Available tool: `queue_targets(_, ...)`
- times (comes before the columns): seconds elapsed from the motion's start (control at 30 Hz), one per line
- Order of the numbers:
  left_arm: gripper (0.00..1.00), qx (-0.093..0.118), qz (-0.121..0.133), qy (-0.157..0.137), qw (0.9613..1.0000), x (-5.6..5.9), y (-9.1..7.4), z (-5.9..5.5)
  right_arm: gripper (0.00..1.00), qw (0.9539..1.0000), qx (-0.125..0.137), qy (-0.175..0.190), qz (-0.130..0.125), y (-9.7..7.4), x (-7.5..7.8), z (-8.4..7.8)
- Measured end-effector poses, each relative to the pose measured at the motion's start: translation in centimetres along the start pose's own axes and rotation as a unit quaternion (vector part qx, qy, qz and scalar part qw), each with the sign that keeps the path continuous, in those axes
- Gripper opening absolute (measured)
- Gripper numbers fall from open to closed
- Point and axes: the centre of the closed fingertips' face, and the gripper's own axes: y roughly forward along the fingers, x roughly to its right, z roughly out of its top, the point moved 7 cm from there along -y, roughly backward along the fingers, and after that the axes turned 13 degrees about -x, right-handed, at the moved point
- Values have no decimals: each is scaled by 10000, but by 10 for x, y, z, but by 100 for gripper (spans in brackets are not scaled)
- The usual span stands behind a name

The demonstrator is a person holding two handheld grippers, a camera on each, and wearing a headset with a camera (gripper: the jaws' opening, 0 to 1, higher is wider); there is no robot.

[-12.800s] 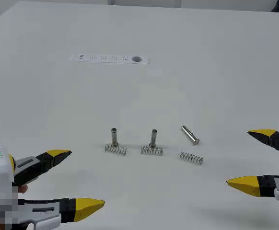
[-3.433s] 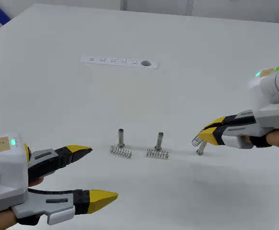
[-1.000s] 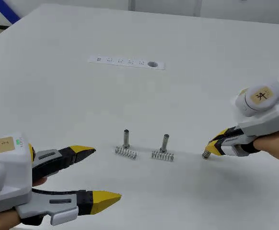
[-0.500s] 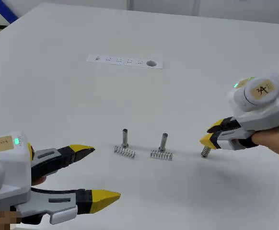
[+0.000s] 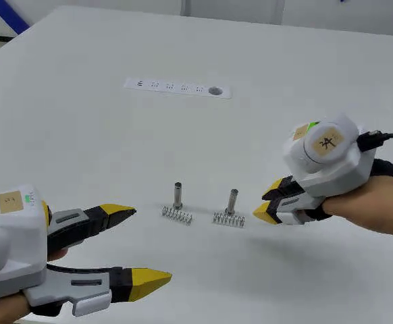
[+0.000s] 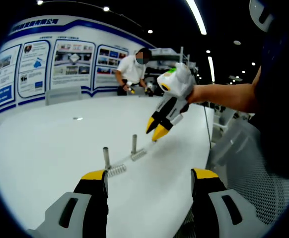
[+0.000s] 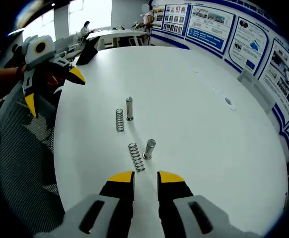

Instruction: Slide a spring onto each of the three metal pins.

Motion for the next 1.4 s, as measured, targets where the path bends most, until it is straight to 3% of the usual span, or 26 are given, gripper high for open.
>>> queue_targets(0.27, 69, -3, 0, -10, 10000, 0, 0, -1, 18, 9992, -109, -322, 217, 22, -8, 7)
queue_targets(0.53, 69, 3, 22, -29, 10000, -1, 0, -1, 18, 9984, -265, -359, 355, 38, -6, 3)
queue_targets(0.93, 69, -18, 32, -52, 10000, 0, -1, -1, 16, 9973, -391, -412, 469, 50, -3, 0)
queue_targets(1.33, 68, -14, 42, -61, 10000, 1, -1, 0, 12, 9973, -352, -274, 576, 49, -6, -1)
queue_targets(1.4, 68, -11, 43, -57, 10000, 1, -1, 0, 12, 9970, -440, -267, 584, 48, -7, -2)
